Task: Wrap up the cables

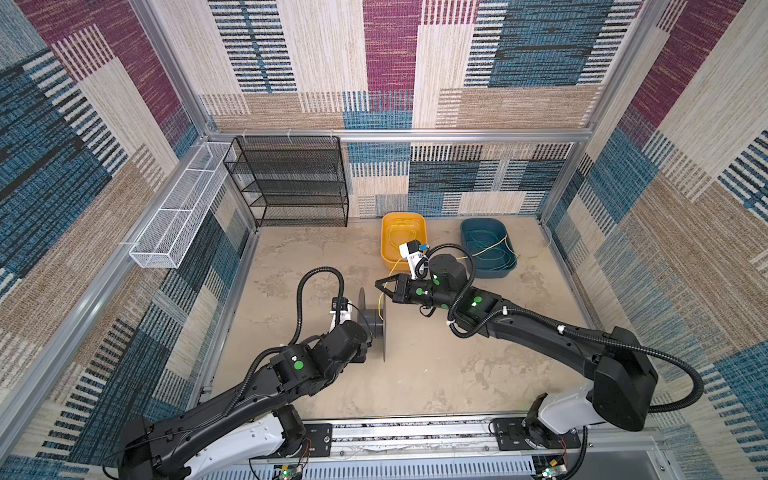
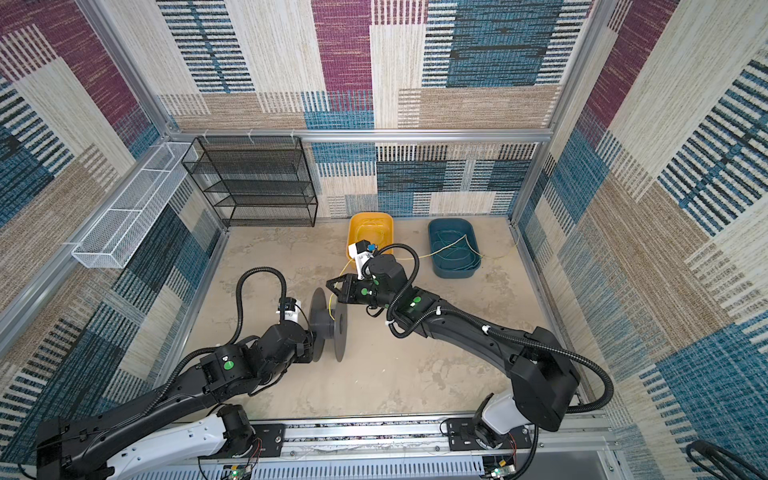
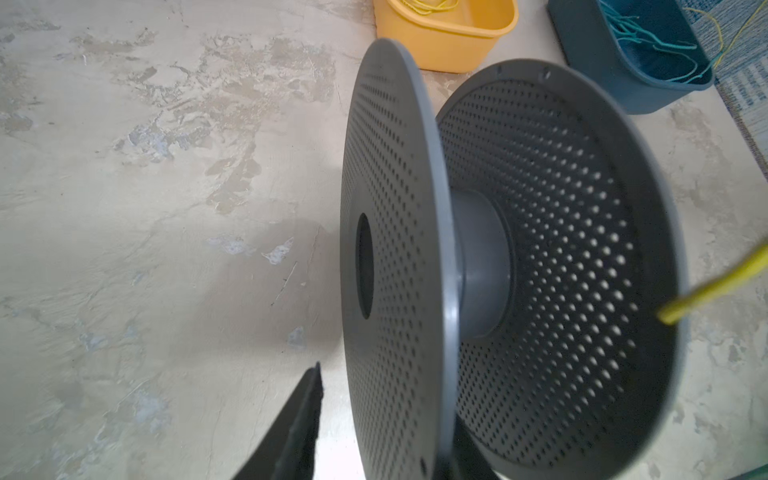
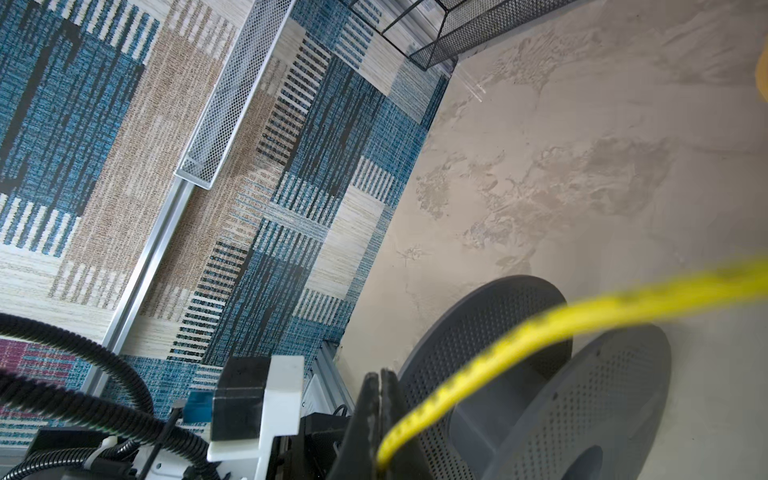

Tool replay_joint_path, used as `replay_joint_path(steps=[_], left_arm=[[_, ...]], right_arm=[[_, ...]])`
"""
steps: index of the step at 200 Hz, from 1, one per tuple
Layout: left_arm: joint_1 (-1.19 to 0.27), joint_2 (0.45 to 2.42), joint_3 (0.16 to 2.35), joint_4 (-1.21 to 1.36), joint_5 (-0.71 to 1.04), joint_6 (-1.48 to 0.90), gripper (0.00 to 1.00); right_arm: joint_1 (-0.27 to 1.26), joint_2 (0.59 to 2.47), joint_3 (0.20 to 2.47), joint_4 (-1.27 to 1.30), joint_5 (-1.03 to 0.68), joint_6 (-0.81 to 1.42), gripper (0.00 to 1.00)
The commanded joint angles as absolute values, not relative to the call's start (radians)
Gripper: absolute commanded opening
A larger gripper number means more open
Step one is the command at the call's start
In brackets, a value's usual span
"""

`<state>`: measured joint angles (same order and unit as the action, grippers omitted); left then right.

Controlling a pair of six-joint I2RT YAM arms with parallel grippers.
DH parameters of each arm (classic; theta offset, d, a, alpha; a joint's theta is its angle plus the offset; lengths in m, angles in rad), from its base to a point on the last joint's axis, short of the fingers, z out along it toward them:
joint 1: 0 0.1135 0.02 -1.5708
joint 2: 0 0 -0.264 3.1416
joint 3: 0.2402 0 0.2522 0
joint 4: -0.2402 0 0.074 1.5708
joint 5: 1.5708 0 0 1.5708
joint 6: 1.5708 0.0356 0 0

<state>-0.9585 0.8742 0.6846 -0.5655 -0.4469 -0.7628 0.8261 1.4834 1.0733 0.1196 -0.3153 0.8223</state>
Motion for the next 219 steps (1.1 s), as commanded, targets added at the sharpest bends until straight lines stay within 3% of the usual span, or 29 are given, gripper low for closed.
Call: replay_joint_path(steps=[1, 76, 112, 219], left_arm=[[-0.960, 0.868, 0.657, -0.442, -0.407, -0.744, 0.38], [-0.959, 0.896, 0.638, -0.350, -0.381, -0.674, 0.38], [-0.959, 0.872, 0.572, -0.244, -0.347, -0.587, 0.42], [-0.957, 0.562, 0.385, -0.139, -0.308, -0.532, 0.72]], right_arm=[[0.836, 1.500, 1.085, 0.176, -0.327, 0.828, 0.00], [0.875, 1.569, 1.126, 0.206, -0.333, 0.836, 0.00], [0.882, 1.589, 1.113, 0.229, -0.333, 0.842, 0.00], [0.883, 1.586, 1.065, 0.272, -0.349, 0.849, 0.00]])
